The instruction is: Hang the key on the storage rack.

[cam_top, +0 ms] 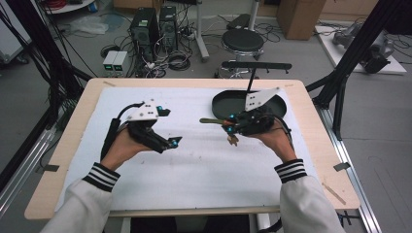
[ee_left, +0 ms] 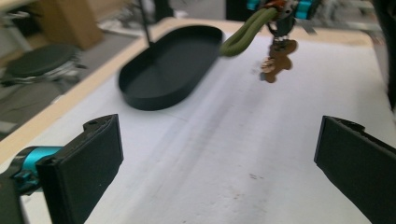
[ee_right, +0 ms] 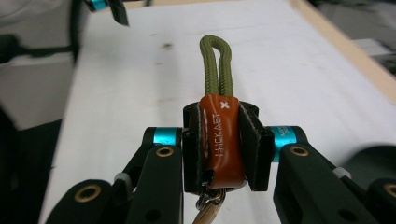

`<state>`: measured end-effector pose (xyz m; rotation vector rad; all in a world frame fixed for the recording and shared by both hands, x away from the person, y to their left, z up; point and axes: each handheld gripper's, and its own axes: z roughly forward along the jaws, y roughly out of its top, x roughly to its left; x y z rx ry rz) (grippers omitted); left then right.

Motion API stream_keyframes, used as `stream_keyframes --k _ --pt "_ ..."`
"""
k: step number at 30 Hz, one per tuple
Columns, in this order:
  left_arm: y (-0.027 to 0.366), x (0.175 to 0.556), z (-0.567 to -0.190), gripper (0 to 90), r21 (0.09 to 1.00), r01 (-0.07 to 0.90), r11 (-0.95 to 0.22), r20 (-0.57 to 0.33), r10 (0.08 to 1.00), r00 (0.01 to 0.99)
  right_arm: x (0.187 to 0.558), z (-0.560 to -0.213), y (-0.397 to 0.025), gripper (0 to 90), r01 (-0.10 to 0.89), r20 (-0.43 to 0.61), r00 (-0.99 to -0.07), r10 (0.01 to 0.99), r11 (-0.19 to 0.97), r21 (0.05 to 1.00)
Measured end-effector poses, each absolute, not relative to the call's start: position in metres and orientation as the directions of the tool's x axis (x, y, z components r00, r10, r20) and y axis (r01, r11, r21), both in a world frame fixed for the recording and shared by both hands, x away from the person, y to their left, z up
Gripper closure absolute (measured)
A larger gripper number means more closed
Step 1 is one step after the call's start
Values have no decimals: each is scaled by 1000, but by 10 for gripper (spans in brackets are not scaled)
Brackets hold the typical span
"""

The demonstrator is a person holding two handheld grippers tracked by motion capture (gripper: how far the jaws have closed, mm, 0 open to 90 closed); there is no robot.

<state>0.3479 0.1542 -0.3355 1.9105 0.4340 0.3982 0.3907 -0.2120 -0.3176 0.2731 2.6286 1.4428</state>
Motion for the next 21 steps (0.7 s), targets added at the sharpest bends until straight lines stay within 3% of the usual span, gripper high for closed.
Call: stream_keyframes --k 3,8,13,21 --pt "173 341 -347 17 953 118 -278 47 522 852 391 -321 -230 727 119 -35 -953 302 476 871" --pt "200 329 -368 17 957 99 -273 82 581 810 390 -321 -256 727 159 -31 -898 438 389 908" --pt "224 317 -384 17 973 125 -194 25 625 780 390 -316 -278 727 167 -36 -831 555 311 936" --pt "254 298 -410 17 991 92 -98 0 686 727 397 -316 -301 727 179 -37 -746 665 254 951"
